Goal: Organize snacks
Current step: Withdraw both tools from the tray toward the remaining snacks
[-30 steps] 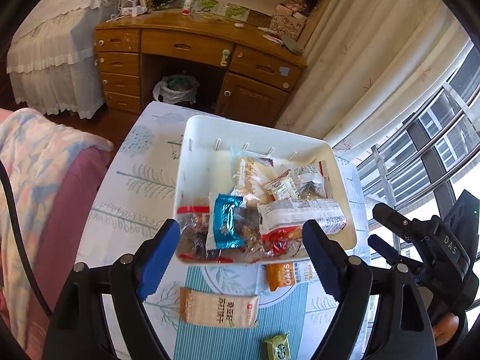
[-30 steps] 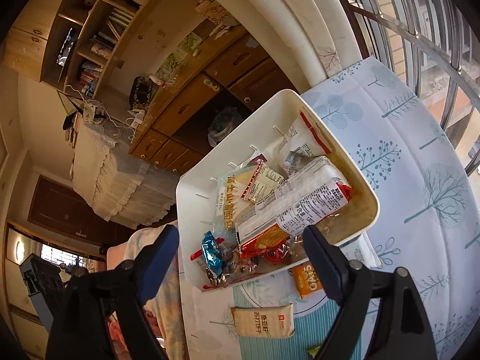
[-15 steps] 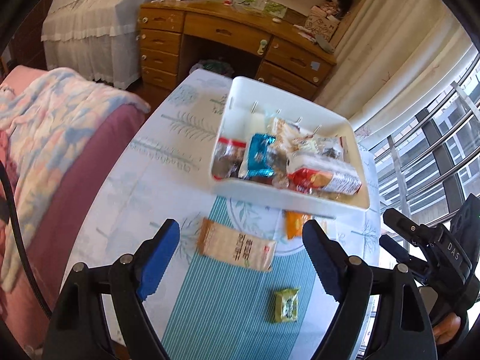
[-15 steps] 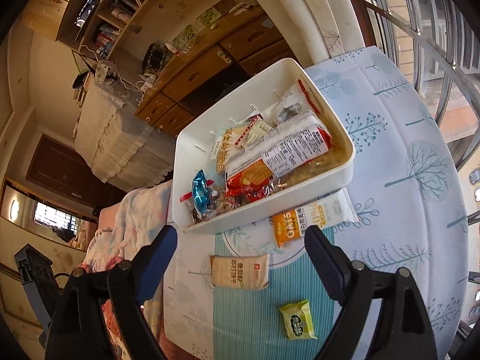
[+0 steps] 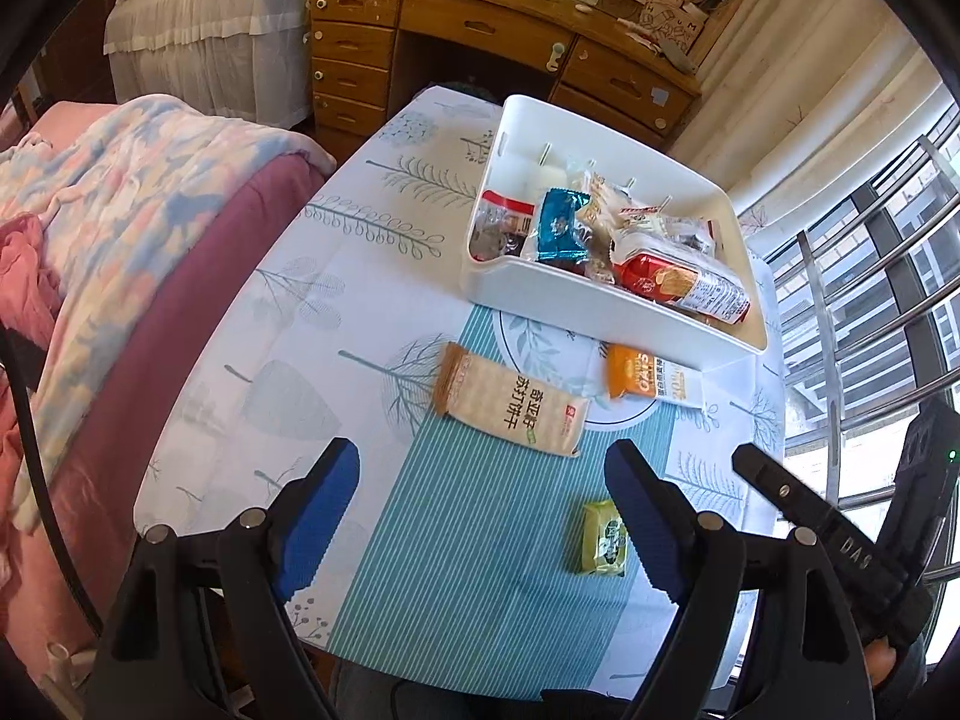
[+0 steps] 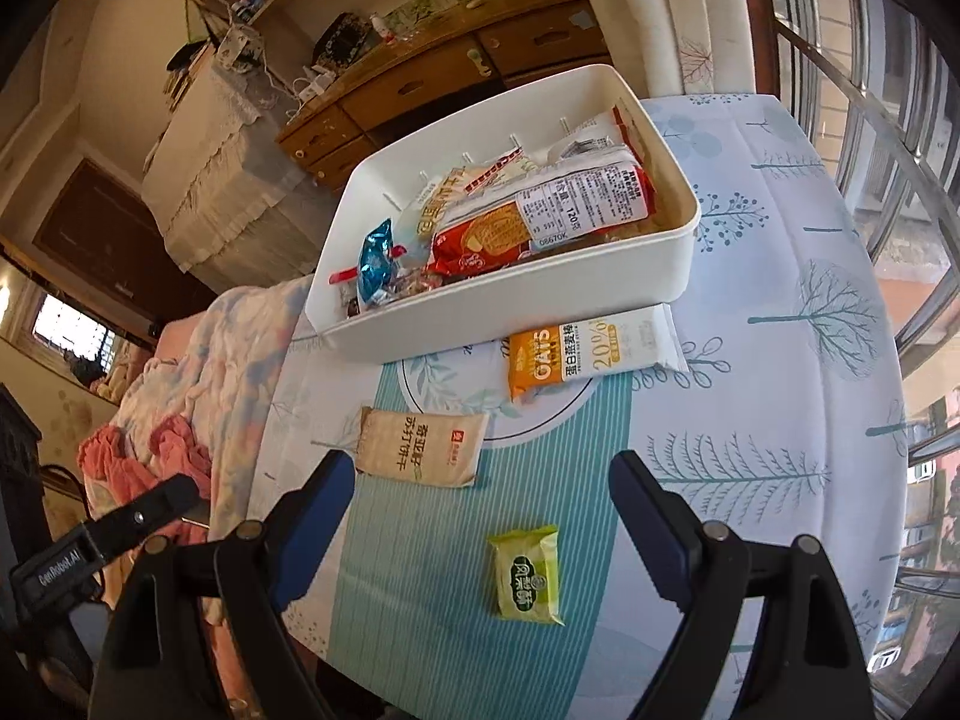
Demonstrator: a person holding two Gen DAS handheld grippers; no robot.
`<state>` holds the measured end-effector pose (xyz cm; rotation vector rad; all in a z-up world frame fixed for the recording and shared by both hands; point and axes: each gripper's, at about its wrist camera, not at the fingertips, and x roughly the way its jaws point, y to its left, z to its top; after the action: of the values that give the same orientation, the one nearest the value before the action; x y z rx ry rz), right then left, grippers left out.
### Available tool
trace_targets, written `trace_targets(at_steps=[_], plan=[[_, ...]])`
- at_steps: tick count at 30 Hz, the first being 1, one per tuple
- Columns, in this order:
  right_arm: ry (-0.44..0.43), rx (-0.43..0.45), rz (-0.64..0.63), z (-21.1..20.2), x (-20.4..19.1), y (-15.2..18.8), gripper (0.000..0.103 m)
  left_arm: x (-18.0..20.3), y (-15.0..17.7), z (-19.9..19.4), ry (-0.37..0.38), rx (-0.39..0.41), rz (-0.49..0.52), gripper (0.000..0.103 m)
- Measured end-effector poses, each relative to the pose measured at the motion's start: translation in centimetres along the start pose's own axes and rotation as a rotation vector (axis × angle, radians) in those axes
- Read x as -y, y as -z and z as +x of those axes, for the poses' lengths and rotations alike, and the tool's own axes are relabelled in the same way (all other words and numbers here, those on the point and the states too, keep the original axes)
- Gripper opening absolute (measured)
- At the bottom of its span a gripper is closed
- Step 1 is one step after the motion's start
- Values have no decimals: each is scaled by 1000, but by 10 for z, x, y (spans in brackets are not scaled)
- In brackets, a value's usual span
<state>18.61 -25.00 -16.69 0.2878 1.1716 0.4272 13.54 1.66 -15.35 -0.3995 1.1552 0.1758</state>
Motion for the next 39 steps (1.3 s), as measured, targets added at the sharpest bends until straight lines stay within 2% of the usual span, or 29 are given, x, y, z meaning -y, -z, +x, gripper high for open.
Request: trace_targets(at_steps=[6, 13, 19, 31, 39], plan=[[18, -20, -61, 7, -14, 21, 88, -9, -1, 8, 2, -26, 32, 83], [96, -32, -100, 20, -28, 38, 88, -21, -16, 19, -2, -25, 95, 83], [173, -20, -87, 28, -33, 51, 88, -21, -34, 40, 47, -83, 187, 83], [316, -10, 42, 48, -33, 82, 87, 8, -39, 95, 113, -264, 519, 83], [446, 41, 75, 57, -39, 107, 80, 31, -27, 129, 118, -305, 804, 83]])
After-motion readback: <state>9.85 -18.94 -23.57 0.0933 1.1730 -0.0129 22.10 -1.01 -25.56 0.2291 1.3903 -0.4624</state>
